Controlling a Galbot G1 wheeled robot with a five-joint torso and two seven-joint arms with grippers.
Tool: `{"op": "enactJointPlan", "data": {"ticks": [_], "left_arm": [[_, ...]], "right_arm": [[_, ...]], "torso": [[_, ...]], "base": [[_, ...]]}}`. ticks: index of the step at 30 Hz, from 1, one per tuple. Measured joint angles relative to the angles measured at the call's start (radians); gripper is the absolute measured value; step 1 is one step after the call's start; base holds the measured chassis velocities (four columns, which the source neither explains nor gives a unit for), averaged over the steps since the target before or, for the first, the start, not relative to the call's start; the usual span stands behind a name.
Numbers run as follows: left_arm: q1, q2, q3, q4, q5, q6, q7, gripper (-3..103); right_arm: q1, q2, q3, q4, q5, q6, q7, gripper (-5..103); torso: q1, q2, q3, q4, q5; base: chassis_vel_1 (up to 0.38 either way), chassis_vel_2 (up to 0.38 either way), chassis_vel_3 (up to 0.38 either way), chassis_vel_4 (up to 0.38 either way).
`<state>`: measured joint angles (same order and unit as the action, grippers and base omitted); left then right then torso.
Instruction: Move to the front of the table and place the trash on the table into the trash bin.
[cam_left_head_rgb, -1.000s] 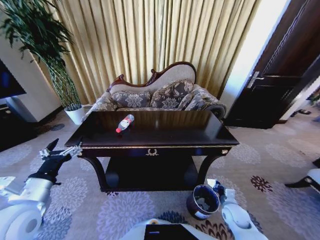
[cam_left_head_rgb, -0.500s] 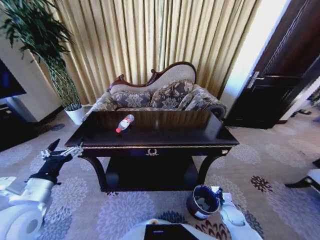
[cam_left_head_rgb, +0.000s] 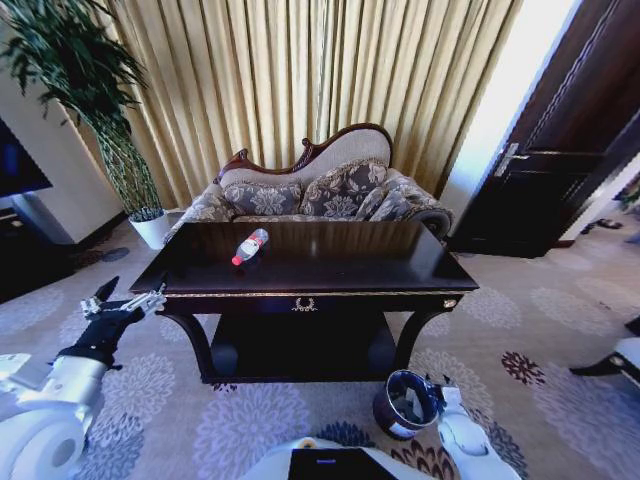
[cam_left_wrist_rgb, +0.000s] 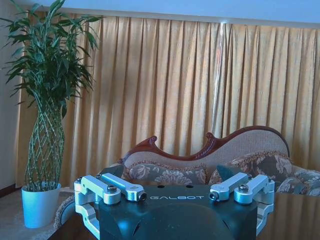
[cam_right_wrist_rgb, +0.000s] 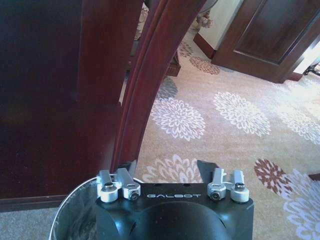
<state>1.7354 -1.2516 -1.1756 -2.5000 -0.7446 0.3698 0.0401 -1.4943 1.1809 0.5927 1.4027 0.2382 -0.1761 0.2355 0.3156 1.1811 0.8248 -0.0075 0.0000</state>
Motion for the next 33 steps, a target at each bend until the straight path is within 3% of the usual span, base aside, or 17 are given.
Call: {"op": "enactJointPlan", "data": {"ticks": [2,5,7,17,27,33], "left_arm": [[0.001,-0.001,-0.001,0.000,0.000,-0.001,0.001,100],[0.001,-0.001,-0.002,0.000,0.000,-0.001,0.001,100],[0.000,-0.001,-0.002,0.000,0.000,-0.001,0.001,100],[0.000,-0.004,-0.004,0.000,-0.001,-0.002,0.002,100],[0.000,-0.004,-0.004,0.000,0.002,-0.006,0.006,100],[0.000,-0.009,-0.004,0.000,0.002,-0.026,0.012,100]], "right_arm": [[-0.004,0.003,0.001,0.004,0.002,0.000,0.000,78],[-0.005,0.004,0.002,0.006,0.003,0.000,0.000,83],[-0.006,0.006,0.003,0.009,0.005,0.000,0.000,97],[-0.025,0.000,0.023,0.073,0.061,0.008,-0.007,100],[-0.077,-0.049,0.108,0.495,0.263,0.045,-0.036,100],[-0.137,-0.082,0.147,0.787,0.321,-0.002,-0.053,100]], "torso": [[0.000,0.000,0.000,0.0000,0.0000],[0.000,0.000,0.000,0.0000,0.0000],[0.000,0.000,0.000,0.0000,0.0000],[0.000,0.000,0.000,-0.0001,0.0002],[0.000,0.000,0.000,0.0001,-0.0001],[0.000,0.000,0.000,0.0000,-0.0001]], "base": [[0.000,0.000,0.000,0.000],[0.000,0.000,0.000,0.000],[0.000,0.000,0.000,0.000],[0.000,0.000,0.000,0.000],[0.000,0.000,0.000,0.000],[0.000,0.000,0.000,0.000]]}}
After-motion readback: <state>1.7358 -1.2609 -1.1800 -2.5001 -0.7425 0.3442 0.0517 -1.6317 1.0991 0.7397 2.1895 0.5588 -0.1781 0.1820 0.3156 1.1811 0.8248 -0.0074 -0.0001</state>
